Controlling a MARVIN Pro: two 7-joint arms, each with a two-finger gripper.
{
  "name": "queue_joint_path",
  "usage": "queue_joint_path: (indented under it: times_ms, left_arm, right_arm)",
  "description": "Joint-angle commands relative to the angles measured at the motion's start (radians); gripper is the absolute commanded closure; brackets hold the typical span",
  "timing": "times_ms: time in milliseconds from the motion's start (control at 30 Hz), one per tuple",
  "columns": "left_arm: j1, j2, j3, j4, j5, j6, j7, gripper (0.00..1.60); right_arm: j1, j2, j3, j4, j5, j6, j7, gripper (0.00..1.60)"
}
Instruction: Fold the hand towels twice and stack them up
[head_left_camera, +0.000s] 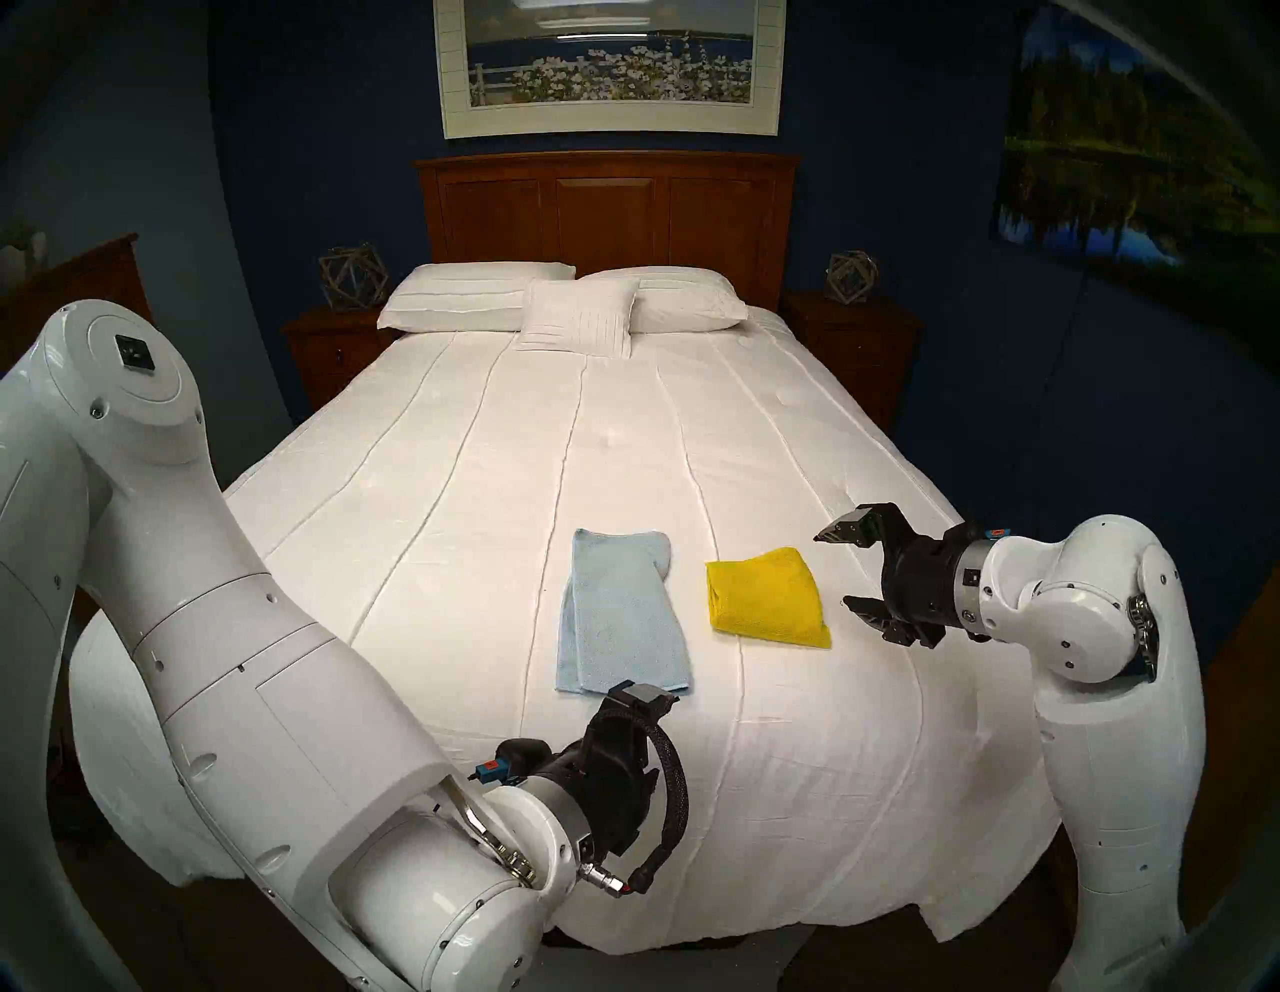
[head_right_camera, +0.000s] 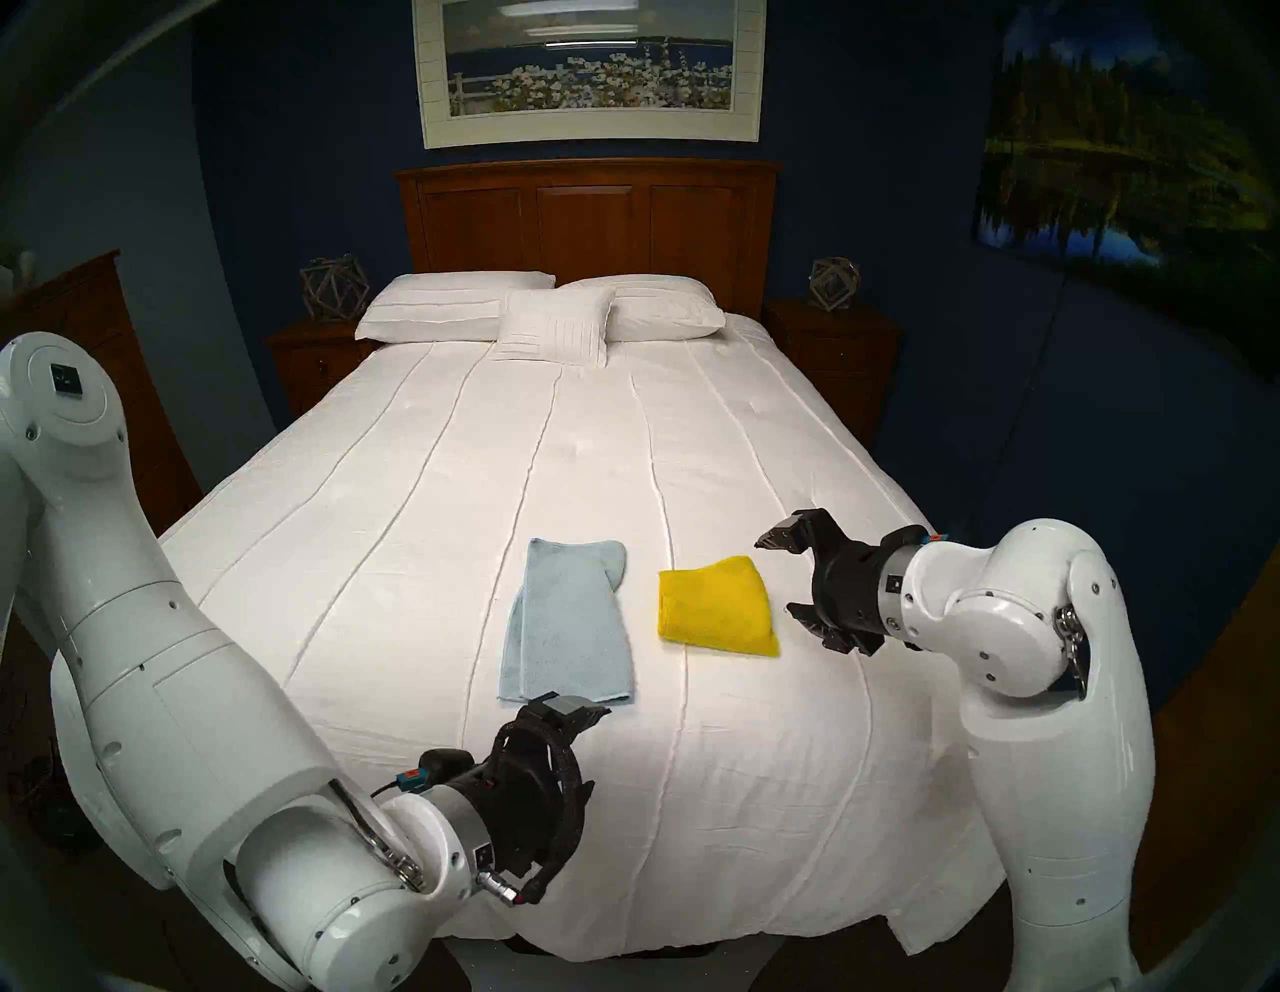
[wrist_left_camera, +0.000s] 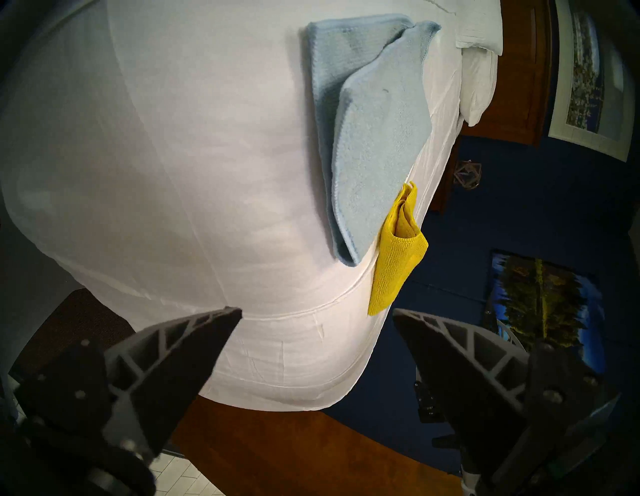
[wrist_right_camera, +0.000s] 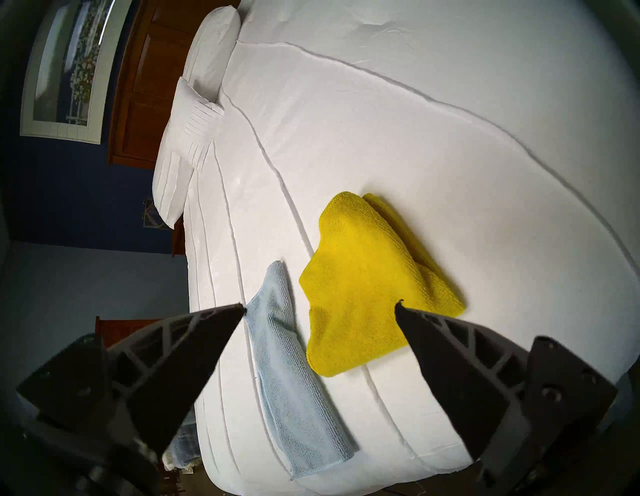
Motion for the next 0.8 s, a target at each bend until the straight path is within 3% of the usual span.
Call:
queue_joint_path:
  times_ms: [0,133,767]
  left_arm:
    - [0.025,-0.028,-0.071,0.035,-0.097,-0.096,-0.008,0.0]
    - [0.033,-0.015,-0.092,0.045,-0.113,-0.121,-0.018,0.0]
    - [-0.024,0.029,-0.138,0.052,-0.068,-0.206,0.079,0.0]
  right_arm:
    - [-0.035,-0.013,0.013,-0.028,-0.013,0.013,0.043,0.0]
    - [-0.041,-0.018,0.018,-0.029,-0.016,0.017,0.051,0.0]
    - [-0.043,-0.032,0.023,-0.028,-0.025,0.03,0.055,0.0]
